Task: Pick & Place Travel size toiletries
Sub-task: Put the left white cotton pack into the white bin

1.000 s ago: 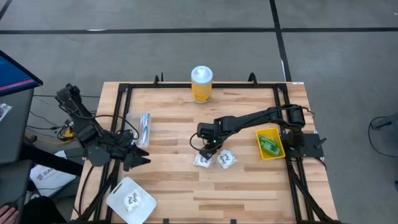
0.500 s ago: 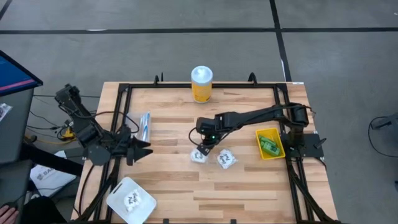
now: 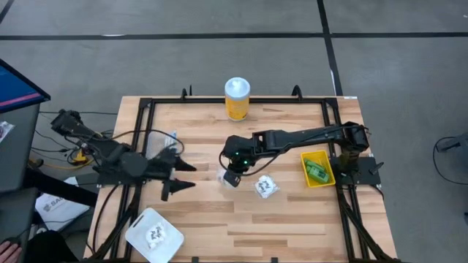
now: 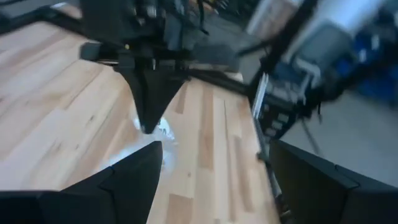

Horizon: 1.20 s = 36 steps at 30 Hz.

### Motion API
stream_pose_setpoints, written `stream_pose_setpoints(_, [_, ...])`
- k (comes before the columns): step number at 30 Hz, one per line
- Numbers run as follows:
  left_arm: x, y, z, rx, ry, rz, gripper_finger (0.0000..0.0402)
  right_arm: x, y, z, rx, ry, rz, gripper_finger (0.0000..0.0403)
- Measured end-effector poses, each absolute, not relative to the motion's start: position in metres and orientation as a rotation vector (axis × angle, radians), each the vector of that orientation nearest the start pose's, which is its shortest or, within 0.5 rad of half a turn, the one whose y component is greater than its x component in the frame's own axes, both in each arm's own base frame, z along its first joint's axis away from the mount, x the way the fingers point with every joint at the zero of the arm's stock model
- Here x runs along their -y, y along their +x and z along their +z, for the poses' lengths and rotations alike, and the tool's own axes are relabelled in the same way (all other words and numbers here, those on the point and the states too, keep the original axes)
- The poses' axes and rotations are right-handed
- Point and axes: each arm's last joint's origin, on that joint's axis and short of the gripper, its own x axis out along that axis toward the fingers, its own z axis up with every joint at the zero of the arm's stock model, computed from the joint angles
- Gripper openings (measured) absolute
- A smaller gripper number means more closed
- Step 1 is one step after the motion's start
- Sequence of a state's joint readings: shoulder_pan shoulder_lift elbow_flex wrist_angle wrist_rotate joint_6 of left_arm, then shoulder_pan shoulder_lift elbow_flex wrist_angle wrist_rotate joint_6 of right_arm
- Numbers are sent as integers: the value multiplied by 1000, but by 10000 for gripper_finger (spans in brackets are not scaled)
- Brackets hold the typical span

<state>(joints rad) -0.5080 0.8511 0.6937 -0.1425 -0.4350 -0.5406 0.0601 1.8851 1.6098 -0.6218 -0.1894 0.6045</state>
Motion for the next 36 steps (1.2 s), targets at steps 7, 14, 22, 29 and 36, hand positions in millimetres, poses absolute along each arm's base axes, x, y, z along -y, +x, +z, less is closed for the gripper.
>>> stream_pose_setpoints(7, [79,213,274,-340,-153,-146,311,-50,414,291,-910,572,28,0])
stream_pose_setpoints(14, [72,240,254,-375,-68,-131,331,-67,412,295,-919,554,67,0])
stream_pose_setpoints(22, [66,263,235,-410,-115,-262,329,-80,410,295,-926,539,96,0])
stream_pose_setpoints(29, [67,278,221,-391,-132,-304,328,-87,409,295,-927,530,115,0])
stream_pose_setpoints(36, [68,284,217,-371,-141,-331,294,-90,408,295,-929,523,129,0])
